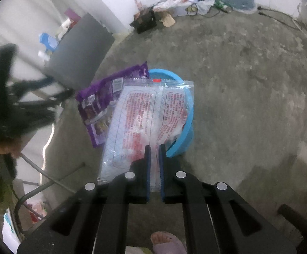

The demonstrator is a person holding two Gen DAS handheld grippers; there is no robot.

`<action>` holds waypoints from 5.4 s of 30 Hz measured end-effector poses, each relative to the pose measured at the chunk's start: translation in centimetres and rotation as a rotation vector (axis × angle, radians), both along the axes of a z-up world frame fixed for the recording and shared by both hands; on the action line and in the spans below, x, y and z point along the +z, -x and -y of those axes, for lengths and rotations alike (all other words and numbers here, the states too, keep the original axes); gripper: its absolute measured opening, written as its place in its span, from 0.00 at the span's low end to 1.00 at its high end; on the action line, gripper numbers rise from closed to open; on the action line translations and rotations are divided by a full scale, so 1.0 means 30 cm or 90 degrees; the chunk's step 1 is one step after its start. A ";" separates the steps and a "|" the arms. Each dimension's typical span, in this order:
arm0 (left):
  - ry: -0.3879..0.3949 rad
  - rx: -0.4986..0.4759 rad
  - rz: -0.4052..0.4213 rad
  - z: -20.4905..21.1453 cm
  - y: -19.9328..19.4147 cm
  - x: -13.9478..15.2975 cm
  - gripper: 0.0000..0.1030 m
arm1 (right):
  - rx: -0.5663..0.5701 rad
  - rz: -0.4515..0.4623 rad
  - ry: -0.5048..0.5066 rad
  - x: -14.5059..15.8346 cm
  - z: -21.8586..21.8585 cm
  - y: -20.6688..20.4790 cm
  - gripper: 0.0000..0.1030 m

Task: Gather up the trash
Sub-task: 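Open both grippers to drop the bag and packet into the wastebasket, then move both tools back to the table toward the teal bag and blue box, then grasp the teal plastic bag with the left gripper while the right gripper grasps the blue medicine box, then lift the teal bag with the left gripper while the right gripper lifts the blue box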

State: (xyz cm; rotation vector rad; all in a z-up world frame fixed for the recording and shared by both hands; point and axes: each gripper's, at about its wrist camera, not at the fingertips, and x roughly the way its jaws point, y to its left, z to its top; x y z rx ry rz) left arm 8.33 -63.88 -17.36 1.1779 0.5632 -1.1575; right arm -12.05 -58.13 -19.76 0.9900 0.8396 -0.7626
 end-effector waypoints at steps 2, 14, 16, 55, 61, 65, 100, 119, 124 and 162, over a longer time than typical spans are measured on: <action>0.016 0.014 -0.019 -0.010 -0.019 0.052 0.71 | -0.002 -0.001 -0.011 -0.015 0.020 -0.024 0.10; 0.156 0.089 -0.094 -0.370 -0.185 0.447 0.79 | -0.047 0.010 -0.077 -0.132 0.122 -0.106 0.38; 0.166 0.106 -0.094 -0.461 -0.200 0.476 0.79 | -0.055 0.019 -0.075 -0.125 0.113 -0.099 0.38; 0.476 0.546 -0.133 -1.962 -0.146 0.656 0.81 | 0.301 0.107 0.180 0.553 -0.473 -0.366 0.57; 0.515 0.598 -0.127 -2.134 -0.137 0.635 0.81 | 0.441 0.139 0.223 0.607 -0.689 -0.536 0.58; 0.536 0.628 -0.119 -2.235 -0.140 0.610 0.81 | 0.530 0.149 0.239 0.622 -0.835 -0.622 0.58; 0.320 0.614 -0.147 -2.344 -0.576 0.335 0.79 | 1.209 0.076 0.385 0.396 -1.525 -1.296 0.82; 0.335 0.607 -0.212 -2.320 -0.483 0.323 0.49 | 1.218 0.053 0.366 0.410 -1.533 -1.095 0.78; 0.333 0.586 -0.228 -2.283 -0.364 0.319 0.48 | 1.137 0.011 0.359 0.423 -1.463 -0.948 0.78; 0.321 0.669 -0.277 -2.049 -0.135 0.305 0.72 | 0.691 -0.028 0.235 0.483 -1.234 -0.668 0.84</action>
